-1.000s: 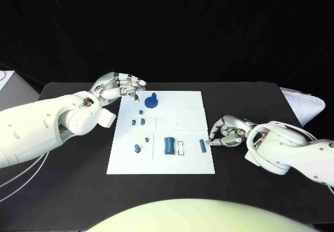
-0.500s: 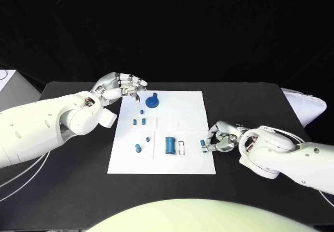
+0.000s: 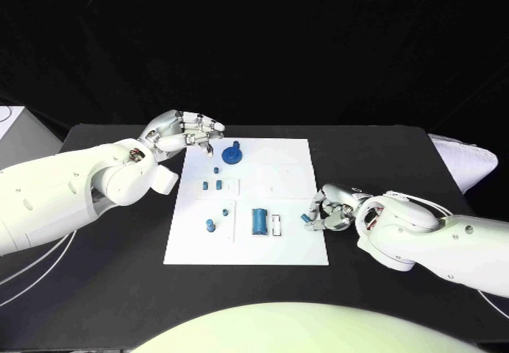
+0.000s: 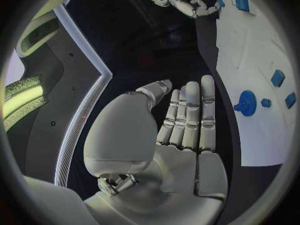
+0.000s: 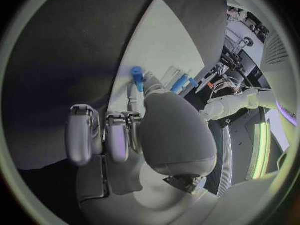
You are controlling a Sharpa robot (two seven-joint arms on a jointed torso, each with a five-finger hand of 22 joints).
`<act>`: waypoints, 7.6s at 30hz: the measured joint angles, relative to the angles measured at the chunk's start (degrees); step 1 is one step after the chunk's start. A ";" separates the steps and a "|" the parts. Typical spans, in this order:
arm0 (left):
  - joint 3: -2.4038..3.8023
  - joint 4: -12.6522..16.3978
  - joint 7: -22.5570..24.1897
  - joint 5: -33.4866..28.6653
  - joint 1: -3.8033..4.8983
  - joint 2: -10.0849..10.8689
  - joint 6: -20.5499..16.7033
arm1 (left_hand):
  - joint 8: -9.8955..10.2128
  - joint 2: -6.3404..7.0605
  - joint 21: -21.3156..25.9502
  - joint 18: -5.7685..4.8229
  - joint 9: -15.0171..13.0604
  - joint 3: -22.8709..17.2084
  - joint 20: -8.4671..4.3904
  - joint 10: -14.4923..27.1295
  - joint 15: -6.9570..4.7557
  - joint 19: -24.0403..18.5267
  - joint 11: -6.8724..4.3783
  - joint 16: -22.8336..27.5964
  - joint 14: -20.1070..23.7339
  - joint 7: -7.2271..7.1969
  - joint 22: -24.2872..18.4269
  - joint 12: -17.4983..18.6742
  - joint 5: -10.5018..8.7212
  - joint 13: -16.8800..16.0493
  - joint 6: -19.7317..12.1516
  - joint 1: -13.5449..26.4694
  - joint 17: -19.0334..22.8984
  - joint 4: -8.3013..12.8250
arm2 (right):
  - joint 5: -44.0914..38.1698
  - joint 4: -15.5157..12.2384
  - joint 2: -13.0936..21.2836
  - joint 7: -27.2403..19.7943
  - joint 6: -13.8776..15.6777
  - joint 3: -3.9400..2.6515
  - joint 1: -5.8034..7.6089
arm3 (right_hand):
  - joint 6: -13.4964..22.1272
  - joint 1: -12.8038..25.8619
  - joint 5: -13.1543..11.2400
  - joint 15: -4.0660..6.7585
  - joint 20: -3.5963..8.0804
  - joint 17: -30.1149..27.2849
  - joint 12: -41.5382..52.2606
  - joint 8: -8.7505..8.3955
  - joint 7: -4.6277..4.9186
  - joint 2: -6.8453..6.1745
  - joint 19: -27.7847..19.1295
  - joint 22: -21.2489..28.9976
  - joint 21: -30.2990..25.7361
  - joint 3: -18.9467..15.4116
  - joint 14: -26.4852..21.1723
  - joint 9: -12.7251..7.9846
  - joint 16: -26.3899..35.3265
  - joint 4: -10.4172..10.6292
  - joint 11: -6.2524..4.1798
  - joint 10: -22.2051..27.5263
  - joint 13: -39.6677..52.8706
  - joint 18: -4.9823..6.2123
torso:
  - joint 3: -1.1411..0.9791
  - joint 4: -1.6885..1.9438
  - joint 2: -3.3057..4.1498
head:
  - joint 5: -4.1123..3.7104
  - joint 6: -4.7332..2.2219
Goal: Assemble the parts on the task board
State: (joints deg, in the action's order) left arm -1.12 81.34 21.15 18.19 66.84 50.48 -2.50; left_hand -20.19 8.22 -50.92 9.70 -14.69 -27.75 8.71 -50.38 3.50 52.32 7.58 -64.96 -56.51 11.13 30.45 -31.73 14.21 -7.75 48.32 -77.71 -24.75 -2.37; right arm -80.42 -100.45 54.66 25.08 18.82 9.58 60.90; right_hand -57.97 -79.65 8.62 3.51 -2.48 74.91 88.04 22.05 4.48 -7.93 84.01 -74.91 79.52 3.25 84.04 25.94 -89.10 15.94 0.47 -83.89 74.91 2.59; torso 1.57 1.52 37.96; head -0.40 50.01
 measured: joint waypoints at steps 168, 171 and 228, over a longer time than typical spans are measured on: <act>-0.21 -0.27 -2.70 1.10 -0.04 0.33 1.95 | -0.45 -0.75 1.07 0.00 0.14 0.08 0.00 0.42 0.20 0.00 0.00 0.22 0.62 0.00 -0.67 0.00 0.00 0.13 -0.41 0.75 0.00 -1.34 | 14.45 1.22 -6.81 -0.57 -0.10 0.22 1.03 | -3.60 21.63 10.66 0.91 0.83 0.02 1.76 2.78 -1.57 -2.88 0.00 -0.04 3.63 19.27 -0.12 -0.62 -0.66 -0.16 -1.38 -0.06 0.03 -0.47 | -0.04 -0.03 -0.02 | 0.00 0.00; -0.22 -0.33 -2.70 1.11 -0.06 0.30 1.97 | -0.45 -0.75 1.07 0.00 0.14 0.08 0.00 0.41 0.20 0.00 0.00 0.43 0.62 0.00 -0.71 0.00 0.00 0.17 -0.41 0.75 0.02 -1.35 | 14.67 1.19 -5.72 -1.56 1.05 0.23 1.03 | -1.94 20.40 10.66 0.91 0.82 0.02 1.76 2.46 -0.98 -4.11 0.00 -0.03 1.81 19.21 -0.12 -0.93 -0.66 -1.19 -1.37 -0.06 0.03 -0.47 | -0.04 -0.04 -0.05 | 0.01 0.00; 0.89 -2.87 6.97 -13.13 -3.99 -6.94 -16.07 | 19.44 -7.86 50.18 -8.53 14.23 26.29 -8.05 48.05 -3.19 -50.34 -7.06 64.00 54.37 -10.80 -30.13 31.08 -13.51 7.54 -46.23 67.84 24.30 2.36 | 71.89 14.89 -10.85 -51.98 16.77 -8.37 0.57 | 55.81 72.39 -7.87 -3.79 1.90 -73.99 -87.54 -21.28 -4.01 7.55 -81.55 73.88 -79.03 -1.76 -81.63 -25.09 88.32 -15.95 -0.07 81.39 -74.49 -1.79 | -1.09 -1.33 -5.39 | 0.53 -13.27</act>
State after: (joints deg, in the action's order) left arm -0.23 78.48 28.12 5.06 62.84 43.54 -18.57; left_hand -0.75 0.36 -0.75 1.17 -0.46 -1.47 0.66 -2.34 0.30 1.98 0.52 -0.96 -2.14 0.33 0.32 -0.65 0.69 -0.21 2.08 -9.88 -0.45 -0.01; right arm -8.53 -85.57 43.81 -26.90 35.59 1.21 61.47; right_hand -2.15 -7.25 0.75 -0.29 -0.58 0.92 0.50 0.77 0.47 -0.39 2.46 -1.02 0.49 1.49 2.41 0.84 -0.78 0.00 0.40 -2.50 0.42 0.80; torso 0.48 0.19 32.57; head 0.13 36.74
